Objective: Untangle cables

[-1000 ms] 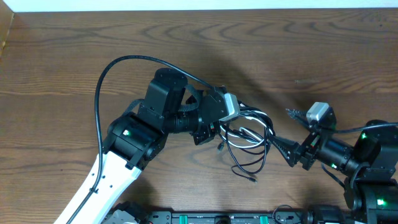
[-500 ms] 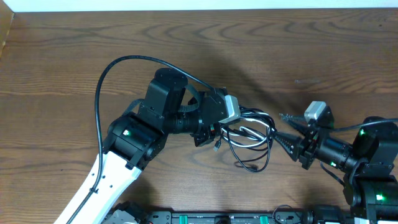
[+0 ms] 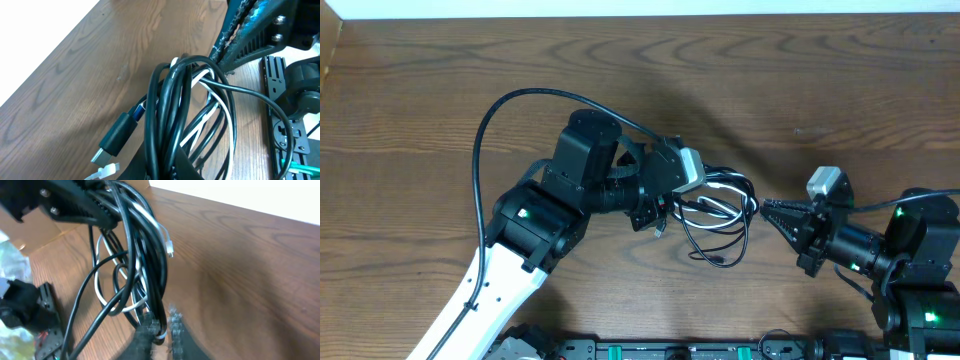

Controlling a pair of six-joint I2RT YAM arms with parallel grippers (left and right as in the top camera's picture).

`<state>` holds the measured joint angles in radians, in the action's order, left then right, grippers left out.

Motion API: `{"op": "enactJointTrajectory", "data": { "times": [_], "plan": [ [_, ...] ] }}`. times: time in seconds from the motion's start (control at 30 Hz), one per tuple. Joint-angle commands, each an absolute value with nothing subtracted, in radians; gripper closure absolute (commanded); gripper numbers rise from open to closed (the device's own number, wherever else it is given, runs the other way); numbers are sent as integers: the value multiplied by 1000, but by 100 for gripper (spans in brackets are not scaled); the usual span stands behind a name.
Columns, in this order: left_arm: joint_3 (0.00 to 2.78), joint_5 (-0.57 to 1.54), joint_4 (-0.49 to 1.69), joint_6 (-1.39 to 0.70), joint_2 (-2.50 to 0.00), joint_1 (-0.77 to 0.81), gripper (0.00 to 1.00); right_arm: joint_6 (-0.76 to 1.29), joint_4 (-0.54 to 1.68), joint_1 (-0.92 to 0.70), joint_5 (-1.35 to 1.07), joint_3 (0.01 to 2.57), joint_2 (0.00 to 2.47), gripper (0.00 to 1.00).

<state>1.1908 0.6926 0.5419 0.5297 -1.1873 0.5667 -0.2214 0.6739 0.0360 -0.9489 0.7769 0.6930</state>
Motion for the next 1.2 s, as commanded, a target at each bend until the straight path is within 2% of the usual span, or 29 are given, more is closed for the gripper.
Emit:
{"op": "enactJointTrajectory", "data": {
  "times": [0.0,0.1,0.23,0.53,0.73,0.97,1.1,1.17],
  "plan": [
    [1217,688,529,498,-1182,568,93,-234,666,38,-1007,791,694,64],
    [1218,722,529,492,-1182,568,93,-234,662,38,-1010,791,694,51],
    [1218,788,521,492,-1182,568,92,-234,662,38,-1009,791,694,50],
    [1218,874,503,492,-1182,569,93,-261,662,38,-1008,791,694,62],
    [1218,929,503,492,-1182,569,93,-263,640,38,-1009,791,694,66],
    [1217,933,503,492,-1182,569,93,-263,628,38,-1009,791,694,83],
    [1218,935,503,492,-1182,569,92,-263,628,38,-1009,791,694,99],
    [1217,935,503,492,-1182,569,92,-263,628,38,-1009,791,694,99]
  ]
}}
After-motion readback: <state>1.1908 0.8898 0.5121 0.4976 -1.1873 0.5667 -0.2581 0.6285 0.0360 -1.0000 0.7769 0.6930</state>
